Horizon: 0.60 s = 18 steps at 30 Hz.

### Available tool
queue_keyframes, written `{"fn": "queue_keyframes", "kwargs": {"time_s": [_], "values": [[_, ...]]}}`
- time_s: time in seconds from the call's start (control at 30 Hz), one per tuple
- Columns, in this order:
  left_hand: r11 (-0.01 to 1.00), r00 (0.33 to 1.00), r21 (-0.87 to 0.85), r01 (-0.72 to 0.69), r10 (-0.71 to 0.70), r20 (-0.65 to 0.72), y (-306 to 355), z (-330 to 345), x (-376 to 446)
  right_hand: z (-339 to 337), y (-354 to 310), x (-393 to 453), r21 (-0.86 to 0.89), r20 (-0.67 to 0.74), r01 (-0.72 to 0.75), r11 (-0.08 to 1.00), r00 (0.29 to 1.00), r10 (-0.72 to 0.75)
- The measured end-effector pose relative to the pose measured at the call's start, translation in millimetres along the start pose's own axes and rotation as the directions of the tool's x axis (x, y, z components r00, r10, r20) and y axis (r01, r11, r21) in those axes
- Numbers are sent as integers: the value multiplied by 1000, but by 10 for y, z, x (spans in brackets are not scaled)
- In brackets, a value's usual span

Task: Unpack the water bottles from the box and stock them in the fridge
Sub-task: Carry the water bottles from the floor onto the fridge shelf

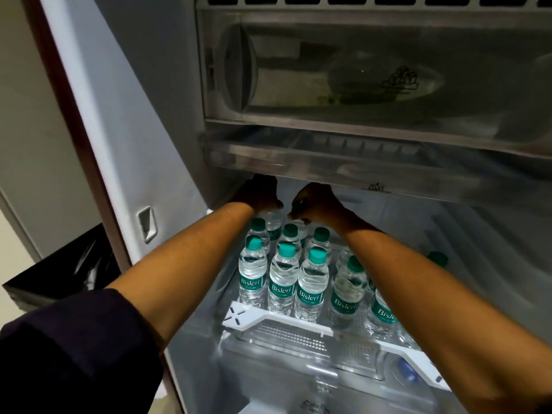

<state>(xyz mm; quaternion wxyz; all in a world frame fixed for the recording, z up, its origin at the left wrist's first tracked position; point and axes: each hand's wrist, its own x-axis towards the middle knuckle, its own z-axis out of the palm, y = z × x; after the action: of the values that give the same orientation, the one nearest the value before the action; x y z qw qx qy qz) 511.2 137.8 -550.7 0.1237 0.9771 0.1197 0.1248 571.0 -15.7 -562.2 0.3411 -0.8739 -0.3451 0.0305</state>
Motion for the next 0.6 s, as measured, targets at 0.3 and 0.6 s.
{"fn": "queue_keyframes", "kwargs": {"time_s": [0.3,0.6], "values": [[983,996,184,-1,-15,87,-3,91,12,78,50,23,17,8,-61,998,998,61],[976,994,217,0,-24,109,2,136,10,110,68,-28,2,-30,-66,998,997,66]]}}
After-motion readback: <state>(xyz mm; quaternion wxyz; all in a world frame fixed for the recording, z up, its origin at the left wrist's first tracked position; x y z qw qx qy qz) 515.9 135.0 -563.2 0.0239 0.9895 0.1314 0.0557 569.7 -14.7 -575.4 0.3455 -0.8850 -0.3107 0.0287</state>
